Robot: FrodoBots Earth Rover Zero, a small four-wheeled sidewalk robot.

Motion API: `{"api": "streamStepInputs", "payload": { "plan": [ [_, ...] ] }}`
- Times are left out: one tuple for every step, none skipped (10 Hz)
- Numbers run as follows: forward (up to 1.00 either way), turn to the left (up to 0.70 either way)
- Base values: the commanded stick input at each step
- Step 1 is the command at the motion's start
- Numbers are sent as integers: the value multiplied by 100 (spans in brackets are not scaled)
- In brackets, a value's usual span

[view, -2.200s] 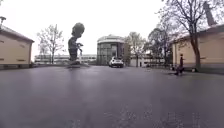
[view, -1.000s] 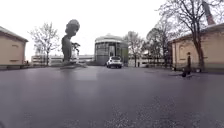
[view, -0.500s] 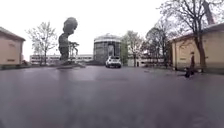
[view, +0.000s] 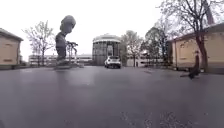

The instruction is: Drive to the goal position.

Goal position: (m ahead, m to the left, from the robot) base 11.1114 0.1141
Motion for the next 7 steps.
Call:
{"api": "streamStepInputs", "payload": {
  "plan": [
    [100, 0],
    [100, 0],
    [100, 0],
    [100, 0],
    [100, 0],
    [100, 0],
    [100, 0]
  ]
}}
